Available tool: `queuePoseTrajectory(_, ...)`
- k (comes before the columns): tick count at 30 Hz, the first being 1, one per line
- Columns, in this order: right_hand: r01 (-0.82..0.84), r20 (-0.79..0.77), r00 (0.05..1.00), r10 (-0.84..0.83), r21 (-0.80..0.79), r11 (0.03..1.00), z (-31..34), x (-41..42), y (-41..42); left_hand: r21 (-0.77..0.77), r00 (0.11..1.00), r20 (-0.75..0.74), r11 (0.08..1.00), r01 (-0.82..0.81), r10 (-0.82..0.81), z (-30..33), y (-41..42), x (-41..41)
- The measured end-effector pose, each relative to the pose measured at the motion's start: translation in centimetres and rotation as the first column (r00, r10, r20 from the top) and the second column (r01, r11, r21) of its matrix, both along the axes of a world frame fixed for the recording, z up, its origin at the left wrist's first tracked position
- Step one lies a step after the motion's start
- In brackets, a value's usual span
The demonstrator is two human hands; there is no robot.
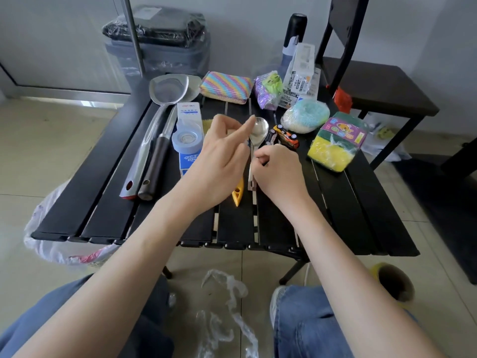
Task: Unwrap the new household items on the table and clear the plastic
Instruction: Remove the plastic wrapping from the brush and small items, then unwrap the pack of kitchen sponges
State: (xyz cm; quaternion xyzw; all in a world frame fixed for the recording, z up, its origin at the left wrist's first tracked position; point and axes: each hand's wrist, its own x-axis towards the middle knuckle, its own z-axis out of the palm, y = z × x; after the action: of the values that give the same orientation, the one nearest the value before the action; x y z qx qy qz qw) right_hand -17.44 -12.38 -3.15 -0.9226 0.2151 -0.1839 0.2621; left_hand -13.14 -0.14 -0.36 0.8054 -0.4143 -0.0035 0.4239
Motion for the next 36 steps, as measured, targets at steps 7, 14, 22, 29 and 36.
queuePoseTrajectory(7,-0.197,0.315,0.933,0.174,0.044,0.979,6.7,2.5,5.6,-0.317,0.986,0.073,0.941,-0.117,0.147,4.1,7.1,3.1)
queuePoseTrajectory(14,-0.62,0.266,0.747,0.609,-0.051,0.783,7.1,9.2,16.0,-0.249,0.845,-0.101,0.809,-0.532,0.524,3.5,19.8,8.4)
queuePoseTrajectory(22,-0.766,-0.135,0.64,0.757,-0.032,0.642,1.8,15.6,23.1,0.076,0.749,-0.077,0.753,-0.653,0.658,-4.0,28.2,12.6)
queuePoseTrajectory(29,-0.743,-0.176,0.661,0.73,-0.015,0.669,0.9,15.3,22.3,0.211,0.798,-0.057,0.788,-0.578,0.6,-6.2,28.5,12.2)
queuePoseTrajectory(36,-0.545,0.163,0.817,0.553,-0.096,0.833,6.3,9.7,13.5,-0.127,0.88,0.031,0.875,-0.467,0.474,0.1,20.7,8.9)
